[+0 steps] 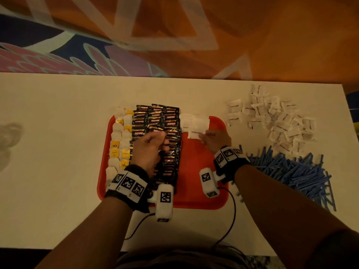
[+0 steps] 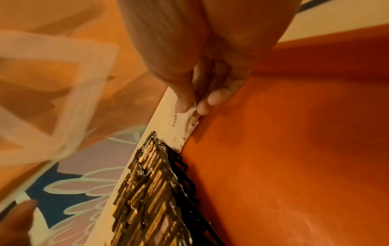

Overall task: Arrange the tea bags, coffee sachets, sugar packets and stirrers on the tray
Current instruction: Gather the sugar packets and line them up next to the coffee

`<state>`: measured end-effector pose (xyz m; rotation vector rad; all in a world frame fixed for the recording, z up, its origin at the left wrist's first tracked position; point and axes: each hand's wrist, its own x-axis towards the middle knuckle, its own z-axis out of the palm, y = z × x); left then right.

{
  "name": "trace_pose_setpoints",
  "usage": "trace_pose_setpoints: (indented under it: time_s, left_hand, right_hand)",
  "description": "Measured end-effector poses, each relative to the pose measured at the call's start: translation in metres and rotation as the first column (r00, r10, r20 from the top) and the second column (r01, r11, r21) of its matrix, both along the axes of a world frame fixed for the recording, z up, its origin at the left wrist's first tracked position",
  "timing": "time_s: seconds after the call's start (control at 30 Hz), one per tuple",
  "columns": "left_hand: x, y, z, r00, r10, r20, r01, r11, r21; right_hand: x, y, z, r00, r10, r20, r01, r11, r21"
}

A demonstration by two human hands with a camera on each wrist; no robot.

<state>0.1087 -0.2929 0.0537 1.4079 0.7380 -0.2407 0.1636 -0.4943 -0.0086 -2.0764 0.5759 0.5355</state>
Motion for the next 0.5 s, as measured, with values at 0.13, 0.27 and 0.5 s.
trace_pose_setpoints:
  time_s: [0.13,0.27,0.5]
  left_hand:
    - [-0.003,0.012,-0.003,0.998,0.064,-0.019,-0.064,0.998,-0.007]
    - [-0.004,0.023,-0.005,0.997,0.078,-0.017,-0.078,0.997,-0.015]
    - [-0.006,0.034,-0.007,0.996,0.083,-0.033,-0.084,0.995,-0.046]
  right_hand:
    - [0.013,0.017,-0.008,1.0,-0.007,0.005,0.007,1.0,0.013]
    - [0.021,0.026,-0.012,1.0,0.023,-0.003,-0.023,0.999,-0.026]
    - [0.02,0.032,-0.017,0.998,-0.056,0.009,0.057,0.99,-0.132]
